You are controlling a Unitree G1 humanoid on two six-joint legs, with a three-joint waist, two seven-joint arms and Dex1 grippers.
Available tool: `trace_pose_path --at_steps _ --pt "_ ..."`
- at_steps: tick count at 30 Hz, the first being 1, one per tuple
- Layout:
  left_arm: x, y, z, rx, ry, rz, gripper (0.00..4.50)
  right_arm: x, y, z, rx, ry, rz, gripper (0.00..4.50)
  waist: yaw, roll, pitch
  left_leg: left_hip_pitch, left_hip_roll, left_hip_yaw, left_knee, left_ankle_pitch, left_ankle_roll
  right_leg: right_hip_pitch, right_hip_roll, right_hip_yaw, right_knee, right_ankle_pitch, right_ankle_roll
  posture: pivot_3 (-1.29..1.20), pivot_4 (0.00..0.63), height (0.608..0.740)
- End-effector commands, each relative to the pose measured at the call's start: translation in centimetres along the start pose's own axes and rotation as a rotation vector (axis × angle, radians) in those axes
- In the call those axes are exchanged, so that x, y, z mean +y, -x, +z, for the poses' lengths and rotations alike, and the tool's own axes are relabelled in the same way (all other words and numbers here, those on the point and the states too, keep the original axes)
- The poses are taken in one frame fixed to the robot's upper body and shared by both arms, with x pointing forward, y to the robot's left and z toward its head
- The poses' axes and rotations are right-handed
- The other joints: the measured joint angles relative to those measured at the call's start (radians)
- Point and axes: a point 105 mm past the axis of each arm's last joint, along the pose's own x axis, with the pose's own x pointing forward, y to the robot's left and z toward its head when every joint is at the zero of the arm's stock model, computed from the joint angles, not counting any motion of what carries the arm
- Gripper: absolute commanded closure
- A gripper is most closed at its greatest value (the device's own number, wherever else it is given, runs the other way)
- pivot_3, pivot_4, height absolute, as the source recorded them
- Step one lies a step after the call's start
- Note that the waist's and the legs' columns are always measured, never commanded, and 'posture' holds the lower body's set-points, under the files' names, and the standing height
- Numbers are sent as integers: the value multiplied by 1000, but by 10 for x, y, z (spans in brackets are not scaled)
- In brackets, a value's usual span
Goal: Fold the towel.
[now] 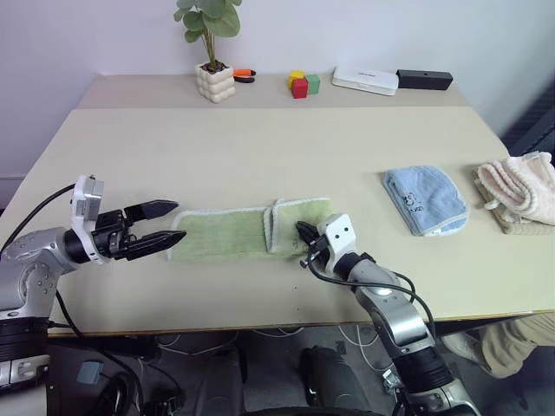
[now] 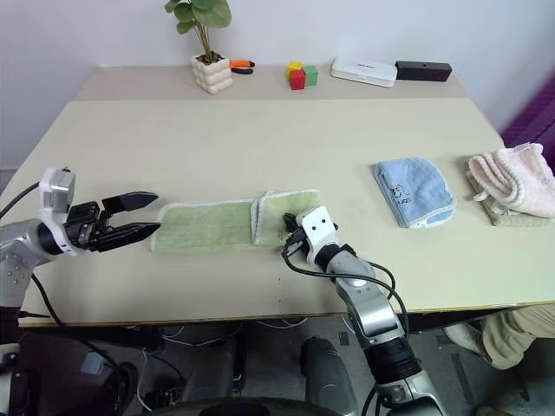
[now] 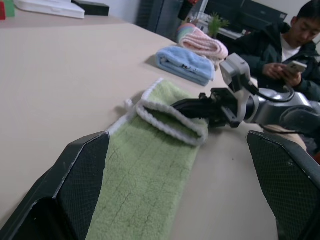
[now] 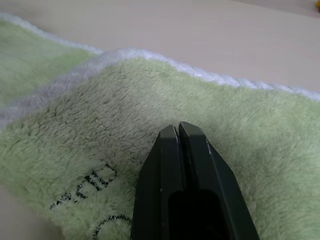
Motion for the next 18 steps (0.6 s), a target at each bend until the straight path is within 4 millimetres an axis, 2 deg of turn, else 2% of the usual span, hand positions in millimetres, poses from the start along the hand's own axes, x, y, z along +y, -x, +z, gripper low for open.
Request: trace_pose_path --at_steps 1,4,7,10,12,14,18 --pt "-3 2 10 -21 -41 3 0 -1 -2 3 -4 70 16 4451 0 0 0 0 0 0 0 0 0 0 0 0 0 0 0 0 150 740" --pt "-1 3 8 -21 -29 27 0 -4 -4 16 -30 76 50 4451 0 0 0 0 0 0 0 0 0 0 0 0 0 0 0 0 150 740" --pt "2 5 7 -14 -6 59 0 -12 -5 41 -96 41 79 3595 0 0 0 0 0 0 0 0 0 0 0 0 0 0 0 0 150 740" --pt "6 6 3 -6 7 104 0 -18 -9 61 -141 20 118 2234 1 0 0 0 0 0 0 0 0 0 0 0 0 0 0 0 150 740" --pt "6 5 1 -1 -3 138 0 -23 -9 73 -172 3 141 1050 1 0 0 0 0 0 0 0 0 0 0 0 0 0 0 0 150 740" --pt "6 8 -3 8 -5 175 0 -22 -9 79 -180 23 175 114 2 0 0 0 0 0 0 0 0 0 0 0 0 0 0 0 150 740" --pt "-3 24 -31 27 111 381 0 -29 -9 99 -200 97 252 48 -5 1 1 1 0 1 -1 0 0 0 -1 1 0 0 0 0 150 740"
